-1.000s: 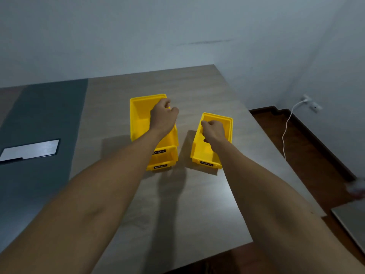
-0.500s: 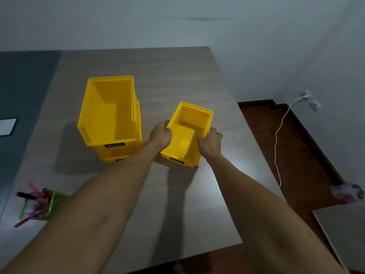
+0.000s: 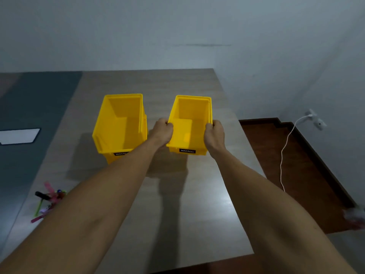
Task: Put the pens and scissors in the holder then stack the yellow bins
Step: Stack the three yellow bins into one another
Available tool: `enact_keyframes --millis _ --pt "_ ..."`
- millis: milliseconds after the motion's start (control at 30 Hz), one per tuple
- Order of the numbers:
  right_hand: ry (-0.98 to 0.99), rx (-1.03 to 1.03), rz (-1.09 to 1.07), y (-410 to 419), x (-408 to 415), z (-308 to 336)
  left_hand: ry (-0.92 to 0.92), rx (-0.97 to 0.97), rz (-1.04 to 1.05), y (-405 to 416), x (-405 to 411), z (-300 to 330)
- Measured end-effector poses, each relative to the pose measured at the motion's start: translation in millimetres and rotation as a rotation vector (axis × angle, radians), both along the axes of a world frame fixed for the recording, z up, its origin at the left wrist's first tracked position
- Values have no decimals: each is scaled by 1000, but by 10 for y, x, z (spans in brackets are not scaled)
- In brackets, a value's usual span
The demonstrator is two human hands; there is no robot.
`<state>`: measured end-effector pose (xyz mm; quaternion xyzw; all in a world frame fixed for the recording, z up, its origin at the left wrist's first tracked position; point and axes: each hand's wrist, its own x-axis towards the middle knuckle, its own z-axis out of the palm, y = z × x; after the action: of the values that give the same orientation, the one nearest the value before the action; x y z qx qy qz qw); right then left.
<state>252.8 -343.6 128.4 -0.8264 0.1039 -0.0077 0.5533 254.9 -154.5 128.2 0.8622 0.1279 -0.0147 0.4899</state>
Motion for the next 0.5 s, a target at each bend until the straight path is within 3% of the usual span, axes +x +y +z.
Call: enact_keyframes --millis 267,500 --pt "-227 43 1 531 88 935 -237 -148 115 416 -159 1090" --pt "-252 55 146 1291 21 1218 -312 -121 211 1264 -418 1364"
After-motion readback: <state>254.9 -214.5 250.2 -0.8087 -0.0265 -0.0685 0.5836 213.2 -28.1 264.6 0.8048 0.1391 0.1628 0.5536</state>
